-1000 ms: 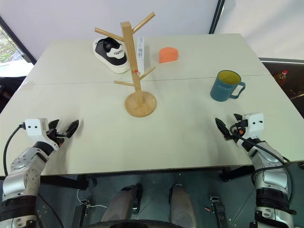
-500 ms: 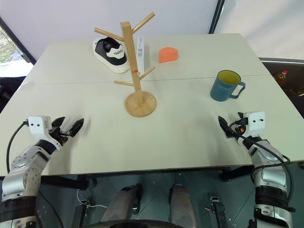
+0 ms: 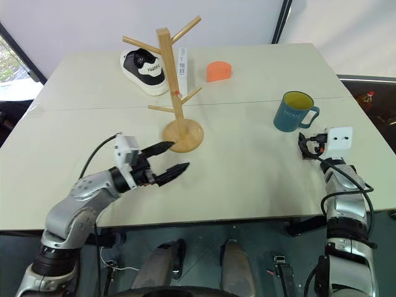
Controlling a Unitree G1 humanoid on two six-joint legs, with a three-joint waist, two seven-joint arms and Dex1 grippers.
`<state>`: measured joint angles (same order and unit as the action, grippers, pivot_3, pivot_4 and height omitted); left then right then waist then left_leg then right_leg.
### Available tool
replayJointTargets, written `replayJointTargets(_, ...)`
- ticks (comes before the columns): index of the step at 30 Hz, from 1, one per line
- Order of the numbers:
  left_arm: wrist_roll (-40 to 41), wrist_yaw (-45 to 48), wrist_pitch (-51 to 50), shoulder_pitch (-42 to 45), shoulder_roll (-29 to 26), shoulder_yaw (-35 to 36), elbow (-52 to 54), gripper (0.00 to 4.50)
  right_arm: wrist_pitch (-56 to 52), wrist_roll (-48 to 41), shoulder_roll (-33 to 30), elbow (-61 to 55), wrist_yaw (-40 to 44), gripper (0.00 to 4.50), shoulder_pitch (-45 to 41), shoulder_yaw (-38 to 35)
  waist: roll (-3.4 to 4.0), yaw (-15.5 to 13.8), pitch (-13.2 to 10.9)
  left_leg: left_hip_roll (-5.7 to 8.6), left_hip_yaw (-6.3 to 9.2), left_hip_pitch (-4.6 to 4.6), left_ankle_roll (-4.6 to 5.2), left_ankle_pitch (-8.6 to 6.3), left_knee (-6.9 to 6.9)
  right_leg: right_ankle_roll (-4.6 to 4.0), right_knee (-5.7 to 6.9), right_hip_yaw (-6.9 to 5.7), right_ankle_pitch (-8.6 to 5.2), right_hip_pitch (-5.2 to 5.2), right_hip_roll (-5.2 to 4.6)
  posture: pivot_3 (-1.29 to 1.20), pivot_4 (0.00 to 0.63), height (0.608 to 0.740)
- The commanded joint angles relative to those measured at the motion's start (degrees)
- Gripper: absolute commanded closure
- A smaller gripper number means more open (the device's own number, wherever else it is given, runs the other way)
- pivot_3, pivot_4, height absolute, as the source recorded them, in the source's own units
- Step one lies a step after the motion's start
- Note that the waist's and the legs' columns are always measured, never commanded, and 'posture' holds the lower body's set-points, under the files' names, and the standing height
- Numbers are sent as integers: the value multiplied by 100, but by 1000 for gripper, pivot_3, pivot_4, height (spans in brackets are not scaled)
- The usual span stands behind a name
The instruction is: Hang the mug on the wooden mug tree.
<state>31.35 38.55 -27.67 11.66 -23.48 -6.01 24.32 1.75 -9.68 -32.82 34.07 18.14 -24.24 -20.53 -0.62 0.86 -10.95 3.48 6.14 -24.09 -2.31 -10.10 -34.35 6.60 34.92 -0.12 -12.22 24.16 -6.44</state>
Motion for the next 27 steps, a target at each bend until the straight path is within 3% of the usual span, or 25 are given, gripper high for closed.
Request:
replayJointTargets(1, -85, -16, -38, 244, 91, -242, 252, 0, 322, 143, -181, 566, -216, 71, -459, -6, 0, 9, 0, 1, -1, 0, 0, 0, 0, 0, 0, 0, 0, 0, 2, 0, 150, 740)
replayJointTargets(13, -119, -38, -67, 320, 86, -235, 253, 0, 1104, 361, -330, 2330, -216, 71, -1468, 253, -1, 11, -1, 3, -3, 3, 2, 1, -2, 0, 1, 1, 1, -4, 6, 0, 150, 740)
replayJointTargets(25, 117, 27, -136, 386, 122, -210, 437, 0, 1323, 357, -299, 3243, -115, 71, -2123, 307, -1, 20, -1, 3, -2, 4, 2, 1, -3, -2, 1, 3, 1, -6, 6, 0, 150, 740)
replayJointTargets(27, 105, 29, -135, 390, 117, -207, 417, 0, 1335, 324, -282, 3310, -21, 595, -2189, 293, -1, 22, -1, 3, -2, 5, 2, 1, -3, -1, 3, 3, 1, -6, 7, 0, 150, 740)
